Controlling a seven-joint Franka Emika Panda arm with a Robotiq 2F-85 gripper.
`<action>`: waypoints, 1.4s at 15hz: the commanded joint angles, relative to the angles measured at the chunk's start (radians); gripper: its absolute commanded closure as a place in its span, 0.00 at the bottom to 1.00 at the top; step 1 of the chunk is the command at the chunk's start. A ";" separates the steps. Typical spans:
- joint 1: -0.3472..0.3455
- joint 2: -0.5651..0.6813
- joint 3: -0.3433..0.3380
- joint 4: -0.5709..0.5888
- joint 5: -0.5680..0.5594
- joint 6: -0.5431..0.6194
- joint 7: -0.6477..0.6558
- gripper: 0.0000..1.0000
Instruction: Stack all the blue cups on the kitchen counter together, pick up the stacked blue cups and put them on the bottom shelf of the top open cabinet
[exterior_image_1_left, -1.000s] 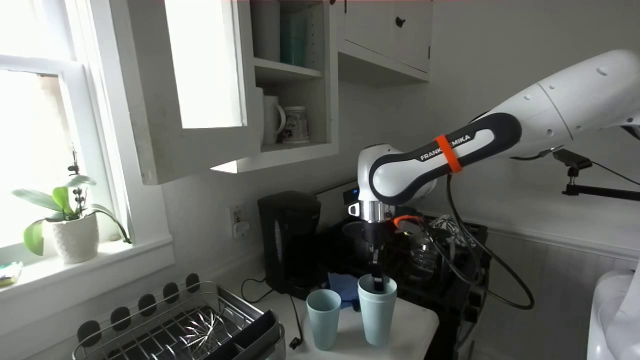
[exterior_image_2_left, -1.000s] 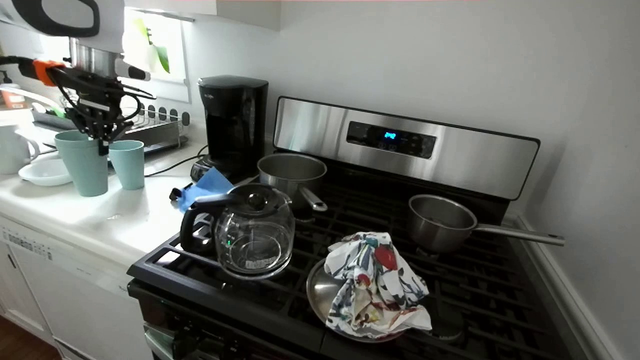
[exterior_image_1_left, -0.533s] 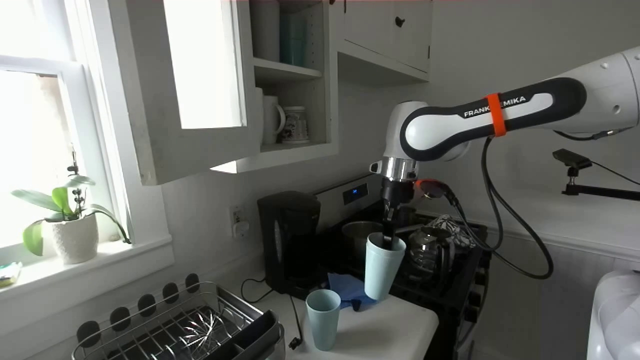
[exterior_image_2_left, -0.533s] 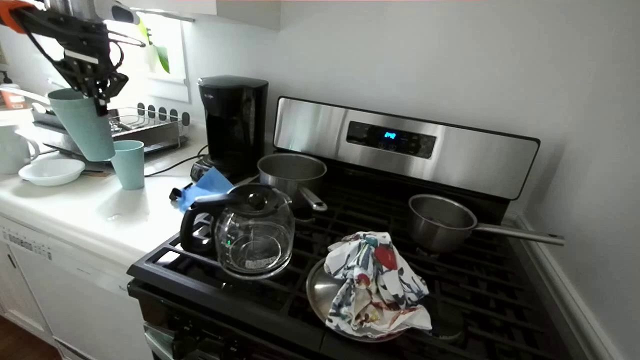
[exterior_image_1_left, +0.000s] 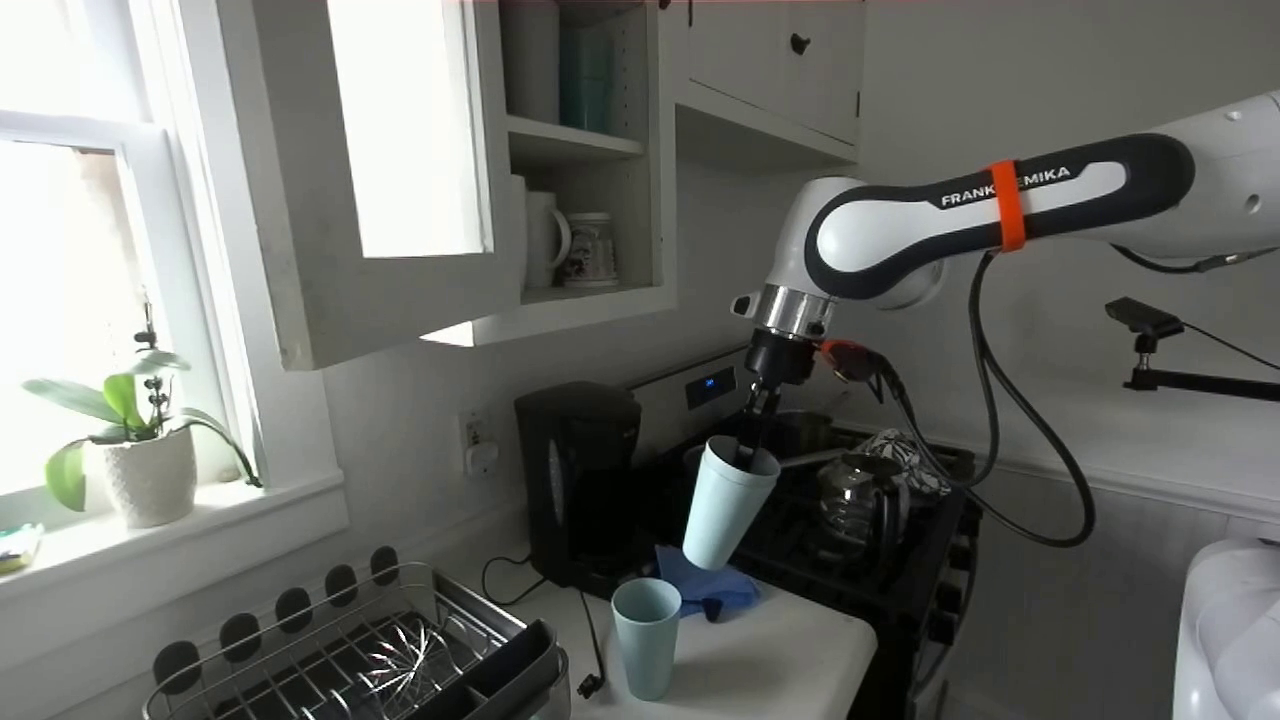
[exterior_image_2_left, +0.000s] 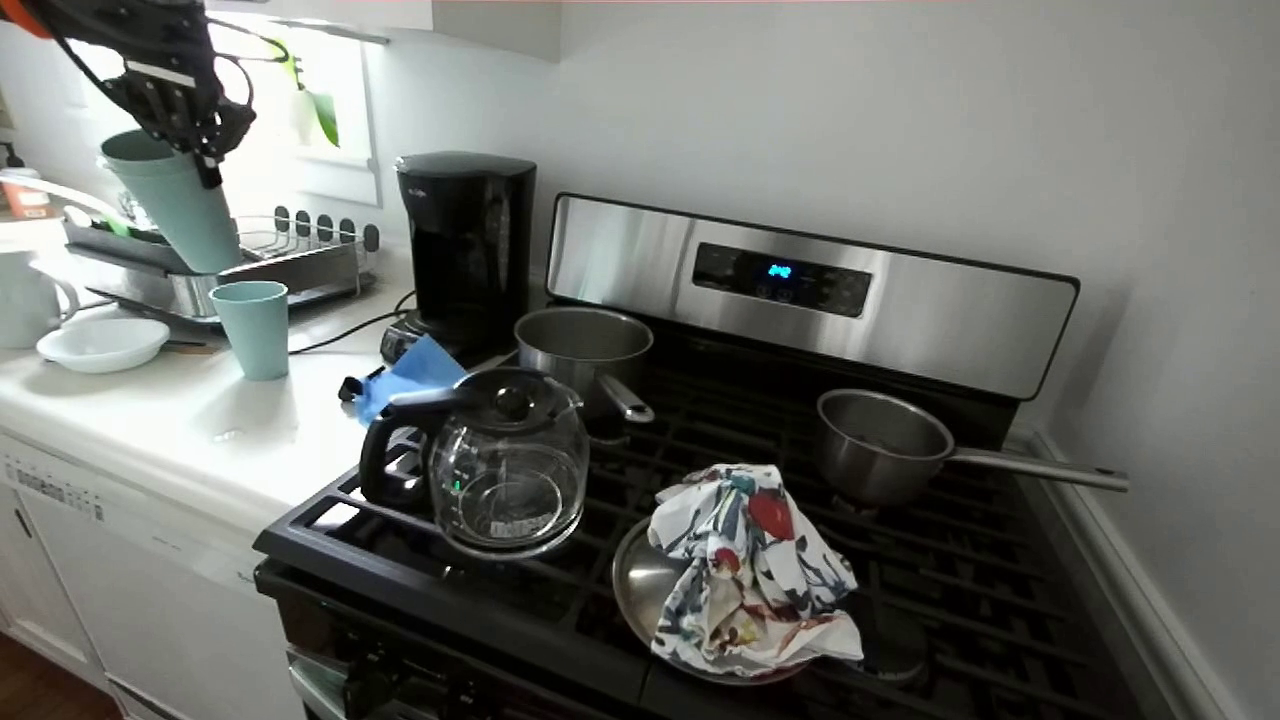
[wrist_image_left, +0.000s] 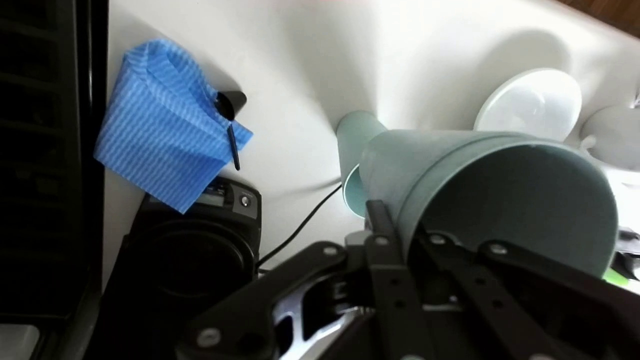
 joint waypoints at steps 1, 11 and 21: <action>0.041 0.067 0.010 0.030 0.048 0.084 -0.036 0.98; 0.039 0.100 0.032 0.014 0.016 0.111 -0.023 0.93; 0.044 0.203 0.050 0.081 0.020 0.189 -0.018 0.98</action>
